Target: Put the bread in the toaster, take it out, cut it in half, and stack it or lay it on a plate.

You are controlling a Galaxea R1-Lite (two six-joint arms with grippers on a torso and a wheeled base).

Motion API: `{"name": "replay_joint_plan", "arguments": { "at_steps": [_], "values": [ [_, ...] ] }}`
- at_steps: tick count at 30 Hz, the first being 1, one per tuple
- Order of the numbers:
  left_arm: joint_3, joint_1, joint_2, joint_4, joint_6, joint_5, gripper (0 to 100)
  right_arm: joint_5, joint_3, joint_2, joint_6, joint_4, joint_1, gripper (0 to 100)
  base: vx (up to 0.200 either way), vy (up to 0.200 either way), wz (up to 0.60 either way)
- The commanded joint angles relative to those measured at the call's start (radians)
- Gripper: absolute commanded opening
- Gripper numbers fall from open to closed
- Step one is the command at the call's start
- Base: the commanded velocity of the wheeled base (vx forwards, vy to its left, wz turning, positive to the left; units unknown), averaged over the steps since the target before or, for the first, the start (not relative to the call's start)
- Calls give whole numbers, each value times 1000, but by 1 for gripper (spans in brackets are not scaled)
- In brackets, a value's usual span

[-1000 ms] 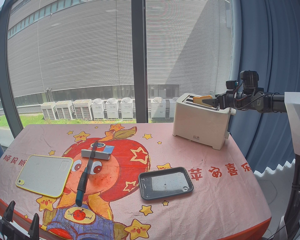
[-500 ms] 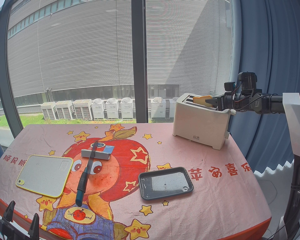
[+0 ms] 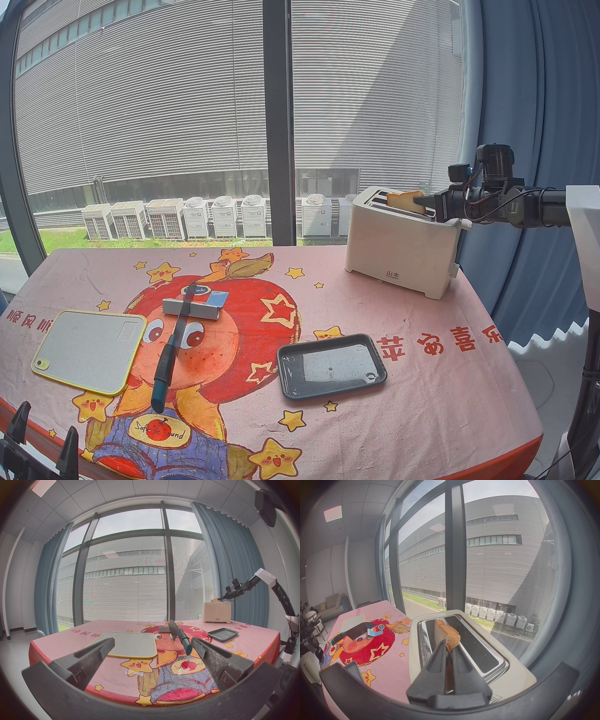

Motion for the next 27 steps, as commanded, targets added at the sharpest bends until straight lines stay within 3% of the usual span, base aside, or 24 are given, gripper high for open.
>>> {"name": "replay_joint_plan", "arguments": {
  "at_steps": [1, 27],
  "values": [
    [18, 0, -16, -1, 0, 0, 100, 1, 1, -13, 0, 0, 2, 0, 0, 0, 0],
    [18, 0, -16, -1, 0, 0, 100, 7, 0, -117, 1, 0, 13, 0, 0, 0, 0]
  ]
}}
